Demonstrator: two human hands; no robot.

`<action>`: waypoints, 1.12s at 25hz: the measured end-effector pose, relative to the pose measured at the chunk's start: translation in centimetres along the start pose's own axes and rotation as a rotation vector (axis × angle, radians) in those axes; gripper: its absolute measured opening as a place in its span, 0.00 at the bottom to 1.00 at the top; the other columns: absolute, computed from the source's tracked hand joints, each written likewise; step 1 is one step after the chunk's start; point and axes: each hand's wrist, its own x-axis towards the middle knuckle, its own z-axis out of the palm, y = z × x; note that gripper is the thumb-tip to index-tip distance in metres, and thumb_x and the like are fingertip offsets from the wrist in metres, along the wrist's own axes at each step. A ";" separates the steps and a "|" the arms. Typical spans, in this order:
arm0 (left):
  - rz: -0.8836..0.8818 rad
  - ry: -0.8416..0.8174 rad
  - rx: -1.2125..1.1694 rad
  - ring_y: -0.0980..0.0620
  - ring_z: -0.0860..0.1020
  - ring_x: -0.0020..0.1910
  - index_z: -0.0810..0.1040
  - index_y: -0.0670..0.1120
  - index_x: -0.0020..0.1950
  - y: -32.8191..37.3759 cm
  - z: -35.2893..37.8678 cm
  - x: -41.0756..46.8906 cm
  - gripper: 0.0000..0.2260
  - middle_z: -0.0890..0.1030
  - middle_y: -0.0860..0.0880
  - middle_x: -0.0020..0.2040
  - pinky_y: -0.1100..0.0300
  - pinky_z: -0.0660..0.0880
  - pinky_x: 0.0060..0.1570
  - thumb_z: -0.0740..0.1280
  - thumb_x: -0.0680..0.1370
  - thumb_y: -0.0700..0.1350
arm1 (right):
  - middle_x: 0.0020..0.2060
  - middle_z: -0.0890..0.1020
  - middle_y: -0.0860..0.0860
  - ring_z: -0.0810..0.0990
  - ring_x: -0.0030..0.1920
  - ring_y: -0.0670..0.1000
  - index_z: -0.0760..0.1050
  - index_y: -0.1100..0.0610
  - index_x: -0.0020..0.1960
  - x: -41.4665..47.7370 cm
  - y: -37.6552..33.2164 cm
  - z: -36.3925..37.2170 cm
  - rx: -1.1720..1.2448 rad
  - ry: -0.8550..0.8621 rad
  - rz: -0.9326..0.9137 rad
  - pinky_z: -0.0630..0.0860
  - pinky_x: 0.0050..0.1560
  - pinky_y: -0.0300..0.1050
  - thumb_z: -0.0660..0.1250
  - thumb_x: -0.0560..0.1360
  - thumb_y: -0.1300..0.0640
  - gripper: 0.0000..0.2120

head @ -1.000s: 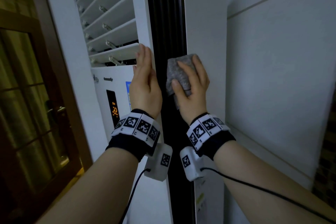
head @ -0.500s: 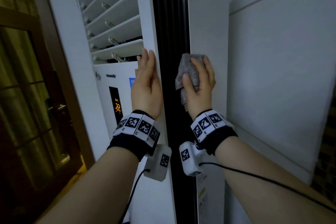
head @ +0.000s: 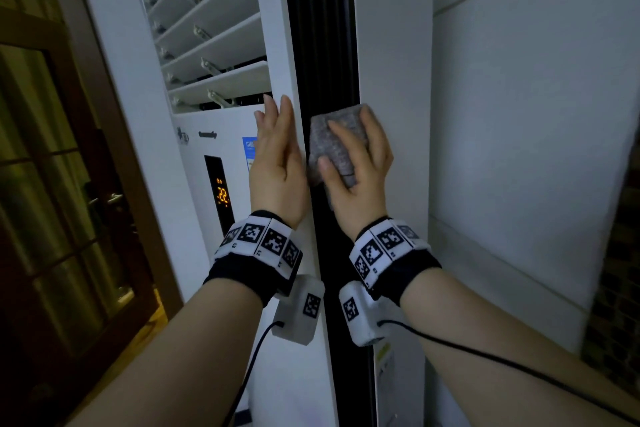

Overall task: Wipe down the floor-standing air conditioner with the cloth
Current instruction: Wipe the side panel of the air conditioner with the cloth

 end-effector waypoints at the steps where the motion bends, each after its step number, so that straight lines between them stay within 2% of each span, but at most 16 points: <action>1: -0.004 -0.008 0.003 0.62 0.46 0.74 0.55 0.53 0.76 -0.1 0.0 -0.1 0.27 0.51 0.49 0.78 0.70 0.45 0.72 0.51 0.79 0.34 | 0.71 0.60 0.53 0.58 0.72 0.61 0.70 0.49 0.64 -0.3 0.1 0.0 -0.023 -0.026 -0.060 0.57 0.73 0.52 0.66 0.75 0.53 0.18; 2: -0.005 -0.010 0.008 0.62 0.46 0.74 0.54 0.53 0.76 -0.2 -0.1 -0.2 0.27 0.51 0.49 0.78 0.70 0.45 0.72 0.51 0.79 0.33 | 0.71 0.60 0.53 0.59 0.72 0.60 0.70 0.49 0.64 -0.3 0.3 -0.1 -0.024 -0.028 -0.069 0.57 0.73 0.52 0.66 0.74 0.53 0.18; 6: -0.008 -0.009 0.019 0.61 0.46 0.73 0.54 0.50 0.77 0.0 0.0 -0.5 0.27 0.50 0.48 0.78 0.71 0.44 0.71 0.50 0.80 0.32 | 0.73 0.59 0.55 0.58 0.73 0.55 0.68 0.47 0.64 0.2 1.1 -0.7 0.098 0.064 0.190 0.58 0.73 0.52 0.65 0.74 0.52 0.19; 9: -0.008 -0.005 0.038 0.61 0.45 0.74 0.53 0.49 0.77 0.3 0.2 -0.9 0.25 0.49 0.48 0.78 0.70 0.43 0.71 0.50 0.81 0.33 | 0.72 0.57 0.49 0.57 0.73 0.54 0.69 0.46 0.64 -1.8 1.7 -0.8 0.006 -0.029 0.002 0.56 0.73 0.46 0.65 0.75 0.51 0.18; 10: -0.004 -0.004 0.046 0.60 0.44 0.74 0.53 0.48 0.77 0.4 0.3 -0.9 0.25 0.49 0.48 0.78 0.71 0.43 0.71 0.50 0.81 0.34 | 0.71 0.57 0.49 0.58 0.73 0.54 0.69 0.46 0.64 -1.8 2.2 -1.0 0.010 -0.045 -0.023 0.56 0.73 0.45 0.65 0.75 0.51 0.18; 11: -0.002 -0.004 0.049 0.60 0.44 0.74 0.53 0.47 0.77 0.6 0.3 -1.0 0.24 0.48 0.48 0.78 0.71 0.43 0.71 0.50 0.81 0.34 | 0.71 0.58 0.50 0.59 0.73 0.54 0.68 0.46 0.64 -1.4 2.7 -1.4 0.036 -0.033 0.031 0.57 0.73 0.44 0.65 0.75 0.52 0.18; 12: -0.001 -0.001 0.048 0.59 0.44 0.74 0.53 0.47 0.77 0.7 0.4 -1.0 0.24 0.48 0.47 0.78 0.71 0.43 0.71 0.50 0.82 0.35 | 0.72 0.59 0.51 0.59 0.73 0.53 0.67 0.46 0.64 -0.9 3.0 -1.8 0.089 0.001 0.141 0.57 0.72 0.40 0.64 0.75 0.53 0.18; 14: 0.010 0.019 0.051 0.56 0.44 0.76 0.52 0.45 0.77 1.1 0.6 -0.9 0.24 0.47 0.47 0.78 0.65 0.44 0.74 0.52 0.82 0.35 | 0.73 0.59 0.54 0.59 0.72 0.51 0.65 0.45 0.64 -0.1 3.4 -2.3 0.179 0.062 0.325 0.54 0.67 0.26 0.62 0.75 0.53 0.18; 16: 0.044 0.035 0.065 0.51 0.45 0.77 0.52 0.44 0.77 1.6 1.2 -0.6 0.25 0.47 0.45 0.78 0.54 0.47 0.76 0.53 0.81 0.34 | 0.73 0.57 0.55 0.56 0.72 0.47 0.63 0.41 0.64 -0.7 3.5 -2.4 0.169 0.044 0.305 0.52 0.63 0.20 0.61 0.76 0.53 0.18; 19: 0.101 0.057 0.106 0.47 0.46 0.77 0.53 0.43 0.77 2.6 2.1 0.1 0.27 0.49 0.43 0.78 0.46 0.47 0.76 0.53 0.78 0.32 | 0.72 0.56 0.55 0.57 0.69 0.41 0.64 0.43 0.65 -1.0 4.2 -2.8 0.170 0.020 0.266 0.53 0.63 0.20 0.62 0.78 0.58 0.19; 22: 0.118 0.093 0.151 0.44 0.46 0.77 0.55 0.41 0.76 3.1 2.9 0.6 0.27 0.50 0.42 0.78 0.46 0.46 0.76 0.53 0.77 0.32 | 0.71 0.58 0.57 0.59 0.72 0.49 0.66 0.52 0.69 0.4 5.2 -3.6 0.168 0.063 0.413 0.54 0.65 0.23 0.62 0.79 0.61 0.19; 25: 0.132 0.137 0.253 0.41 0.46 0.77 0.57 0.41 0.76 3.0 3.8 0.5 0.27 0.52 0.42 0.78 0.46 0.45 0.75 0.55 0.77 0.33 | 0.72 0.59 0.56 0.57 0.72 0.50 0.65 0.51 0.68 0.0 5.5 -4.1 0.084 -0.045 0.277 0.51 0.67 0.24 0.61 0.79 0.60 0.19; 27: 0.131 0.157 0.327 0.40 0.45 0.77 0.58 0.41 0.76 3.0 4.3 0.3 0.27 0.53 0.43 0.78 0.46 0.44 0.75 0.56 0.76 0.34 | 0.73 0.59 0.57 0.57 0.73 0.52 0.65 0.53 0.69 0.3 6.2 -4.4 0.064 -0.056 0.260 0.52 0.70 0.30 0.61 0.79 0.59 0.19; 28: 0.130 0.166 0.360 0.40 0.45 0.77 0.58 0.41 0.76 3.0 4.5 0.3 0.27 0.53 0.43 0.78 0.45 0.44 0.75 0.57 0.76 0.35 | 0.73 0.59 0.57 0.58 0.73 0.54 0.66 0.54 0.70 0.8 6.5 -4.5 0.060 -0.030 0.294 0.54 0.73 0.38 0.61 0.79 0.59 0.19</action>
